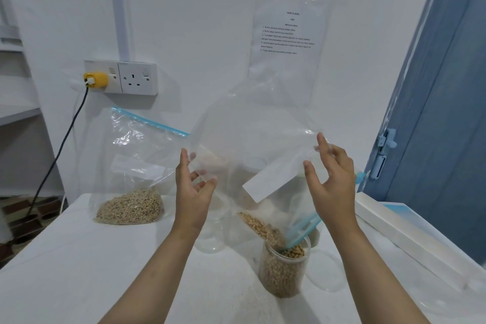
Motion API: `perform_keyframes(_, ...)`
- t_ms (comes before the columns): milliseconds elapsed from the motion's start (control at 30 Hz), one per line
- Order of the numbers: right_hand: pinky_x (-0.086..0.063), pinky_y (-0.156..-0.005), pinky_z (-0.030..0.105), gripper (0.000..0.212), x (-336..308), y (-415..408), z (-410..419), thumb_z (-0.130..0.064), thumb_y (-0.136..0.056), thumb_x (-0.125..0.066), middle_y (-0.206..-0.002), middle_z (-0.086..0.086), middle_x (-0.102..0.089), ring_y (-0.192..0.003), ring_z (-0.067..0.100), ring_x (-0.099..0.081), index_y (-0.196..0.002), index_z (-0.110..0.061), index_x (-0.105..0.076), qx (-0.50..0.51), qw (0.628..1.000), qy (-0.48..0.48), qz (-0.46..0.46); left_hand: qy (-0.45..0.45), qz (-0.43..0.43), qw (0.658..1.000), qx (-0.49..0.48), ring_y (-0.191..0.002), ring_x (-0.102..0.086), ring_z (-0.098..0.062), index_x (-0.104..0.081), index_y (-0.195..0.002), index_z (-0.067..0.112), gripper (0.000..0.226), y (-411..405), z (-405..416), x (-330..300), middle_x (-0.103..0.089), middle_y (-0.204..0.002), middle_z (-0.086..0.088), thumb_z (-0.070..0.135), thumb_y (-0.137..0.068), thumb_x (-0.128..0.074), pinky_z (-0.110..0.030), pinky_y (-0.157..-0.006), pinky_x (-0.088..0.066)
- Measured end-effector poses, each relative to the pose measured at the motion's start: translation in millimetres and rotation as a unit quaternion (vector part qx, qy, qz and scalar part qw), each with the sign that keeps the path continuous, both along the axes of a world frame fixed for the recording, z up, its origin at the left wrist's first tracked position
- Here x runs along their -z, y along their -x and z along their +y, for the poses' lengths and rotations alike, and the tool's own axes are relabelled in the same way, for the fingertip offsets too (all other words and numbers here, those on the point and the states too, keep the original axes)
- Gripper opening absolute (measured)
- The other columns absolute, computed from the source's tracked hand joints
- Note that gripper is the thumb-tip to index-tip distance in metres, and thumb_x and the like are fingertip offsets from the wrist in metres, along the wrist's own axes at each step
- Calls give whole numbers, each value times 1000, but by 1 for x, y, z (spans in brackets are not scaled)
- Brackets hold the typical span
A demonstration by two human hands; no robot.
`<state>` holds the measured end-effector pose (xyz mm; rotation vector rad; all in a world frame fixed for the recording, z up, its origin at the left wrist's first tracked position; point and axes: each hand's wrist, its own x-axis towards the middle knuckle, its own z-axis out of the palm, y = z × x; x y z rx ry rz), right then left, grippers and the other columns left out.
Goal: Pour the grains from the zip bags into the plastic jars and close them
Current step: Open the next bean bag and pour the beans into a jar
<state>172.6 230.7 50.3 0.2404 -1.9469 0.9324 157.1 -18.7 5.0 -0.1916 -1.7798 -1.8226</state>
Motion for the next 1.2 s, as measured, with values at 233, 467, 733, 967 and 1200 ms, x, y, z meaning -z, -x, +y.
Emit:
perform_keyframes(233,-41,-100,42,57,-2,-1,-2,-30,-92,-56,-123,1,-57,-115,22,-48,-147,-22,-45,5,1000,6,4,5,9,1000,-1,-112,-54,1,-14,-154,38,84,2,0,-1,-34,-149,15,2,-94,-60,-32,-97,-50)
perform_keyframes(467,-46,-97,50,56,-3,-3,-3,-15,-94,-66,-116,-10,-52,-111,22,-48,-146,-23,-46,11,999,19,26,9,15,1000,-4,-110,-54,1,-15,-154,38,85,2,0,-3,-35,-149,15,1,-93,-60,-34,-98,-51)
perform_keyframes(733,-44,-96,60,59,-2,-3,-2,-18,-93,-68,-120,4,-59,-113,28,-50,-146,-24,-44,26,999,19,23,5,26,1000,-7,-109,-55,0,-17,-156,36,85,2,1,-2,-37,-144,19,-2,-92,-58,-40,-96,-52)
perform_keyframes(967,-44,-95,60,57,-2,-4,-1,-19,-94,-66,-120,4,-59,-112,28,-51,-146,-24,-45,24,999,17,25,5,26,1000,-4,-110,-55,-4,-17,-154,39,84,0,3,-5,-36,-146,17,-2,-93,-59,-43,-97,-52)
perform_keyframes(1200,-44,-96,58,58,-2,-7,-2,-17,-94,-67,-120,4,-58,-113,27,-50,-146,-26,-44,20,999,29,17,12,25,1000,-1,-109,-56,-5,-16,-155,37,84,-1,3,-8,-37,-142,22,0,-93,-60,-43,-98,-52)
